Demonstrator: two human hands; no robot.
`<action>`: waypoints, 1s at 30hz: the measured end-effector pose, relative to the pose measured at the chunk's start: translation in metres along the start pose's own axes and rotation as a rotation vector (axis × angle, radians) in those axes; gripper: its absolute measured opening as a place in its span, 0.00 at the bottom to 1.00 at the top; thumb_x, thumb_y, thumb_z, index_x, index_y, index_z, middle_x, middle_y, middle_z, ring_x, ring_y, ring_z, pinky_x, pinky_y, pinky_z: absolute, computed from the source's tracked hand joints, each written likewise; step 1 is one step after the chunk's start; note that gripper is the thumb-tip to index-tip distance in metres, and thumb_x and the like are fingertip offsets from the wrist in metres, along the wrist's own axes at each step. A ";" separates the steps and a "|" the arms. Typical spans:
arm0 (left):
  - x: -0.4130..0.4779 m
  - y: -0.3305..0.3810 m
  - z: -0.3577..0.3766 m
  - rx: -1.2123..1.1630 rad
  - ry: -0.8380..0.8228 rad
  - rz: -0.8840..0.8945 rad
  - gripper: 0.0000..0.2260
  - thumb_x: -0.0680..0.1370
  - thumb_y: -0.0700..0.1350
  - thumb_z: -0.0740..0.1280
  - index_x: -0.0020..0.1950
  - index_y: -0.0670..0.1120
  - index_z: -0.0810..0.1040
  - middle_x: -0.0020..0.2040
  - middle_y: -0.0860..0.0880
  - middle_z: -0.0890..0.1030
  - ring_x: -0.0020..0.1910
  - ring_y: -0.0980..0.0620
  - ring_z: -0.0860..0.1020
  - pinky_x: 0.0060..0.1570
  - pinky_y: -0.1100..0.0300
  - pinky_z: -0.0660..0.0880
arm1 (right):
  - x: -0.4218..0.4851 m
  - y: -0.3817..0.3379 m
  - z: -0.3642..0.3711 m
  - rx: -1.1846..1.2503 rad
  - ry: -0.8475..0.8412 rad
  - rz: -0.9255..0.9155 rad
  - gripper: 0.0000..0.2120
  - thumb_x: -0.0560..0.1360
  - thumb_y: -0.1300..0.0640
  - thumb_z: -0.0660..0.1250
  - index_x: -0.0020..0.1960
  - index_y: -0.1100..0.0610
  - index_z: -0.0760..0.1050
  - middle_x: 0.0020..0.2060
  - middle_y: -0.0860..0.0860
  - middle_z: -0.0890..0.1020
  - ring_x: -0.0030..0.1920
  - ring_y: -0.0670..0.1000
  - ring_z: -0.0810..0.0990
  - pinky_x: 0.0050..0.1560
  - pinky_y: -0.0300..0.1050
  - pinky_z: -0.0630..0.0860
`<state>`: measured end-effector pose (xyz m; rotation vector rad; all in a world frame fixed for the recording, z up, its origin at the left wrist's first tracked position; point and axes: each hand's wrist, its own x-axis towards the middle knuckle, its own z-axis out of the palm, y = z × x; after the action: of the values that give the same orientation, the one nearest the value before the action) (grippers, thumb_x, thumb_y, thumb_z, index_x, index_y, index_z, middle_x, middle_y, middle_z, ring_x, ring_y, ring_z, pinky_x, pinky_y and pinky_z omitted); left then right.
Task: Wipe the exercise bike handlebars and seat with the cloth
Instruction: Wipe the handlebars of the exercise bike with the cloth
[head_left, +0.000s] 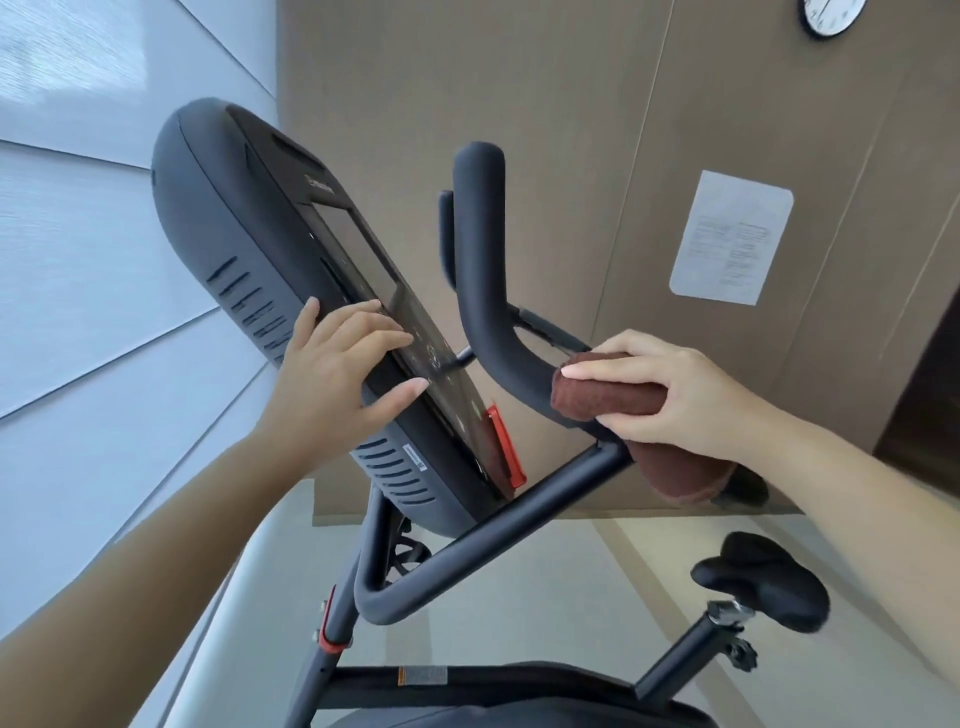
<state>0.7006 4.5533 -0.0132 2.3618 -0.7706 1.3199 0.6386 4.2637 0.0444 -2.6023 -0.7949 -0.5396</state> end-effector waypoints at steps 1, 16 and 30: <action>0.000 0.007 -0.001 -0.051 0.020 -0.010 0.24 0.72 0.59 0.60 0.58 0.43 0.77 0.58 0.47 0.78 0.66 0.47 0.69 0.67 0.46 0.51 | -0.001 0.004 -0.004 0.008 -0.032 0.011 0.25 0.68 0.61 0.71 0.54 0.33 0.74 0.53 0.38 0.76 0.53 0.39 0.74 0.55 0.26 0.65; 0.032 0.084 -0.002 -0.076 -0.061 -0.091 0.47 0.64 0.65 0.63 0.72 0.36 0.54 0.73 0.47 0.47 0.70 0.58 0.49 0.68 0.45 0.56 | 0.042 0.028 -0.001 0.236 -0.164 -0.170 0.24 0.68 0.52 0.70 0.57 0.29 0.70 0.55 0.41 0.77 0.56 0.39 0.75 0.59 0.35 0.68; 0.022 0.151 0.043 0.160 -0.145 -0.158 0.45 0.66 0.71 0.56 0.71 0.39 0.59 0.72 0.42 0.55 0.72 0.42 0.53 0.66 0.36 0.53 | 0.021 0.096 -0.001 0.377 -0.284 -0.364 0.26 0.65 0.48 0.74 0.61 0.42 0.71 0.58 0.42 0.76 0.54 0.38 0.73 0.57 0.33 0.68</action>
<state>0.6485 4.4031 -0.0139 2.6076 -0.5216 1.1953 0.7114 4.1982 0.0330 -2.2179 -1.3343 -0.0922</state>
